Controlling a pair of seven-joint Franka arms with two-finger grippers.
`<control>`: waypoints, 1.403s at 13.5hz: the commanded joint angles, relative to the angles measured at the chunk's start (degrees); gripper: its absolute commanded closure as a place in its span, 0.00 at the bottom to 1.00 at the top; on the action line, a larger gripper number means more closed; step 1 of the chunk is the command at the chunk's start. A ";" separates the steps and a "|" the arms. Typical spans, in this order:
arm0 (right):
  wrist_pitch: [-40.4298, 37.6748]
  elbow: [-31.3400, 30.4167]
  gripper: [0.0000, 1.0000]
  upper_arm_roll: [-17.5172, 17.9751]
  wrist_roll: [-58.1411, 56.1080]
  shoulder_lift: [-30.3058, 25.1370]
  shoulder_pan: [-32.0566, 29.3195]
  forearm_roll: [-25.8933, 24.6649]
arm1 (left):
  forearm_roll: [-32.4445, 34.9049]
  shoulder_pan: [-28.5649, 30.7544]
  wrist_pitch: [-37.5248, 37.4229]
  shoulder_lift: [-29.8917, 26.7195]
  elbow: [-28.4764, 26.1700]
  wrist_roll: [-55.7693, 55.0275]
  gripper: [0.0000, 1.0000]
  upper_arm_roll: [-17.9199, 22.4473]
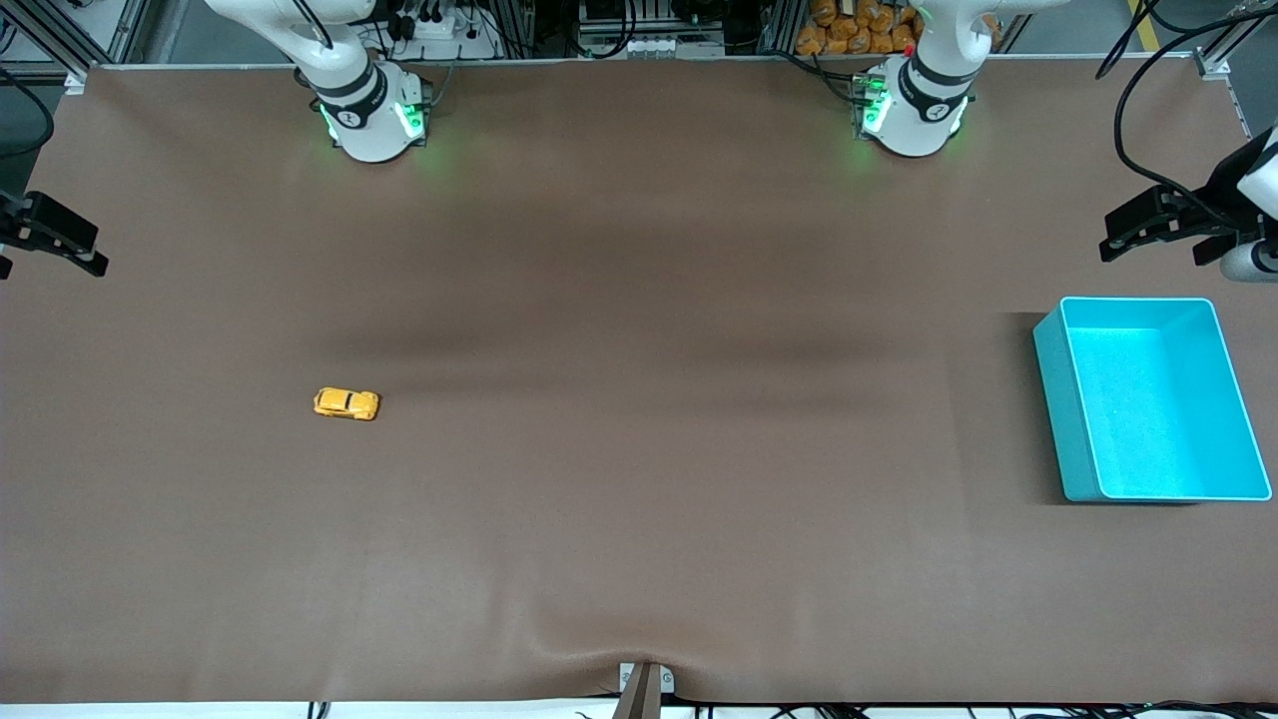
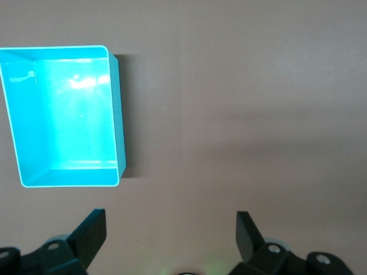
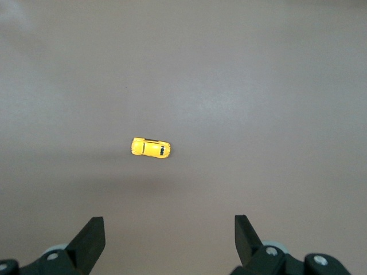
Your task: Wind and store yellow beetle car
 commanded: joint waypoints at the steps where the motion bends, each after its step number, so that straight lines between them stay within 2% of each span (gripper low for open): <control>1: 0.10 0.08 0.00 0.29 0.53 -0.94 0.13 -1.14 | 0.84 0.10 0.32 -0.53 -0.15 0.70 0.00 -0.31; 13: 0.02 0.16 0.00 0.56 0.70 -1.38 -0.04 -1.14 | 0.93 0.02 0.32 -0.62 -0.15 0.70 0.00 -0.31; 19: -0.25 0.16 0.00 2.23 0.61 -1.47 -1.44 -1.14 | 0.93 0.10 0.32 -0.62 -0.15 0.70 0.00 -0.31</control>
